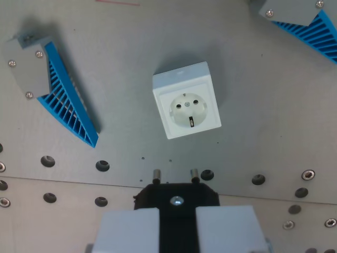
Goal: Move above the white socket
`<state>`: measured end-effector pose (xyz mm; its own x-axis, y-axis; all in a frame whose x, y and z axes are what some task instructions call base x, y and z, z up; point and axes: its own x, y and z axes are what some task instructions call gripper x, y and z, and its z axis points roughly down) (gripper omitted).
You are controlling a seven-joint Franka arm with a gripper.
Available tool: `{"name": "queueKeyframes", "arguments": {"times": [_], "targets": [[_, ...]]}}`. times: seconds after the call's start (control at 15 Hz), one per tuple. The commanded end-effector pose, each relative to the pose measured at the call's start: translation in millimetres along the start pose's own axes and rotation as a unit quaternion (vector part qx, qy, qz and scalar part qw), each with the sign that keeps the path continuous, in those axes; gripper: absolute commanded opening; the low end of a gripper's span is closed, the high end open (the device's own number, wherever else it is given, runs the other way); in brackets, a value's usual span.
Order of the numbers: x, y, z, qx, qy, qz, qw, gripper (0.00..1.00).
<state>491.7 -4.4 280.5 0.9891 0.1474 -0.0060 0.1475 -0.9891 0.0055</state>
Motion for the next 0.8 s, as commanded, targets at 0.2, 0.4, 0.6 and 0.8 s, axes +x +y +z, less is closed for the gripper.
{"name": "queueKeyframes", "arguments": {"times": [0.2, 0.4, 0.6, 0.8], "targets": [[0.0, 0.2, 0.0, 0.000, 0.001, 0.000, 1.0000, 0.00], [-0.1, 0.2, 0.3, 0.000, 0.000, -0.001, 1.0000, 0.00], [-0.4, 0.3, 1.6, 0.000, 0.001, -0.004, 1.0000, 0.00], [-1.1, 0.6, 4.4, 0.000, 0.002, -0.011, 0.9999, 0.00]]}}
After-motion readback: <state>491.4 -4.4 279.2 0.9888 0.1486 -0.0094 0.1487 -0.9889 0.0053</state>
